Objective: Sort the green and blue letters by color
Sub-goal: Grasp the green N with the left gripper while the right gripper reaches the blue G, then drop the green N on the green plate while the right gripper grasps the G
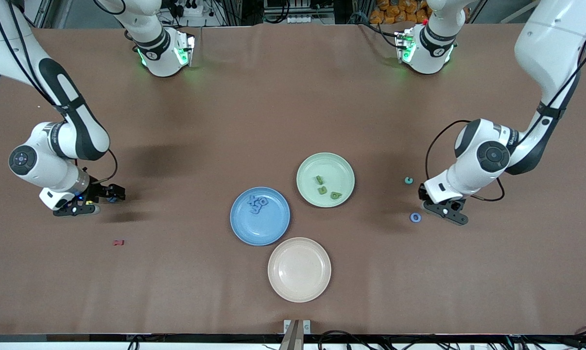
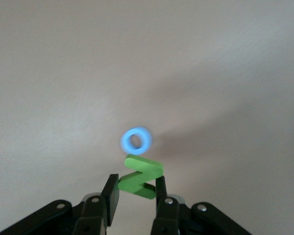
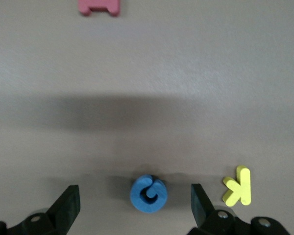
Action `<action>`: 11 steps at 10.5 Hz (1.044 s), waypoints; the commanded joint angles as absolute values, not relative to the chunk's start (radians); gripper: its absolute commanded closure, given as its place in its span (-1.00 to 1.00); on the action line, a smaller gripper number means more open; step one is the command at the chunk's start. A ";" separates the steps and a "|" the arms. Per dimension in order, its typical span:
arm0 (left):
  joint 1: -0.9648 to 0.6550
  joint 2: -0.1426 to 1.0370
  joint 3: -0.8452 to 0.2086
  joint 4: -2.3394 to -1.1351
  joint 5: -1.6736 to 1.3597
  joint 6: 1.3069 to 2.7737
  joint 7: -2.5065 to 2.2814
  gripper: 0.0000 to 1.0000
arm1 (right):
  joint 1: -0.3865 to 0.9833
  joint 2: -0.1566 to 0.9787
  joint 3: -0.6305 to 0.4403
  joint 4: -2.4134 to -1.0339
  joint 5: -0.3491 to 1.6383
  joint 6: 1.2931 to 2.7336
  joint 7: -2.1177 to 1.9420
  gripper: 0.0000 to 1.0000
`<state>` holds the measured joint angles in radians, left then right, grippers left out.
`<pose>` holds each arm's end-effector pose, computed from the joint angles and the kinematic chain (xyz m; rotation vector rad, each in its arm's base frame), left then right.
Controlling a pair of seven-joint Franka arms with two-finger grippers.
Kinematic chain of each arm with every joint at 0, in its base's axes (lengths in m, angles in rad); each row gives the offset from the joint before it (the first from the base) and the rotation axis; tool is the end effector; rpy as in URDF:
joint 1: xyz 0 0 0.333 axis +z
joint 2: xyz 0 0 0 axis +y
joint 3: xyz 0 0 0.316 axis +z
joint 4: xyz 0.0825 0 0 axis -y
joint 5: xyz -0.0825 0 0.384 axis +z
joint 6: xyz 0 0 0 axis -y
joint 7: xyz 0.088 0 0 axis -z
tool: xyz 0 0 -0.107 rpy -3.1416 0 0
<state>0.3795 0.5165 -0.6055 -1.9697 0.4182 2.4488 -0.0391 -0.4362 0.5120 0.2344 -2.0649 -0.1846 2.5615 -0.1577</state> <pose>0.6078 -0.1225 0.2549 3.0500 -0.6652 0.1315 0.5786 -0.1161 0.1875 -3.1273 -0.1271 -0.0118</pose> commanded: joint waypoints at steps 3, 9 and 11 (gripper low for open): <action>0.125 0.524 -0.718 -1.816 0.354 2.287 -0.573 1.00 | -0.437 0.540 0.232 -2.072 -0.212 2.588 -0.103 -1.00; -0.304 0.624 -0.467 -1.706 0.420 2.287 -0.939 -1.00 | -0.440 0.548 0.219 -2.074 -0.212 2.588 -0.109 0.95; -0.256 0.576 -0.456 -1.706 0.434 2.286 -0.930 -1.00 | -0.446 0.549 0.219 -2.074 -0.216 2.588 -0.112 1.00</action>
